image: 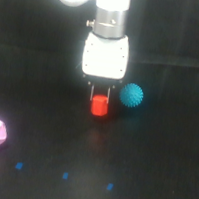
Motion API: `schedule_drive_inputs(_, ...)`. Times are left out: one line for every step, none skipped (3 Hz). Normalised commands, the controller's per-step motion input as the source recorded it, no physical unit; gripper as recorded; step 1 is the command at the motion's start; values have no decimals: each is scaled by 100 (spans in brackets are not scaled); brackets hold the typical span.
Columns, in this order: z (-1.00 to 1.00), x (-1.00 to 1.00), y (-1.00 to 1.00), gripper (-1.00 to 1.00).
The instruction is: Pick up the red object from the table
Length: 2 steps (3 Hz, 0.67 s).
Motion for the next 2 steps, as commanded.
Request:
schedule_drive_inputs(100, 31, -13, -100)
schedule_drive_inputs(100, 51, 78, -100)
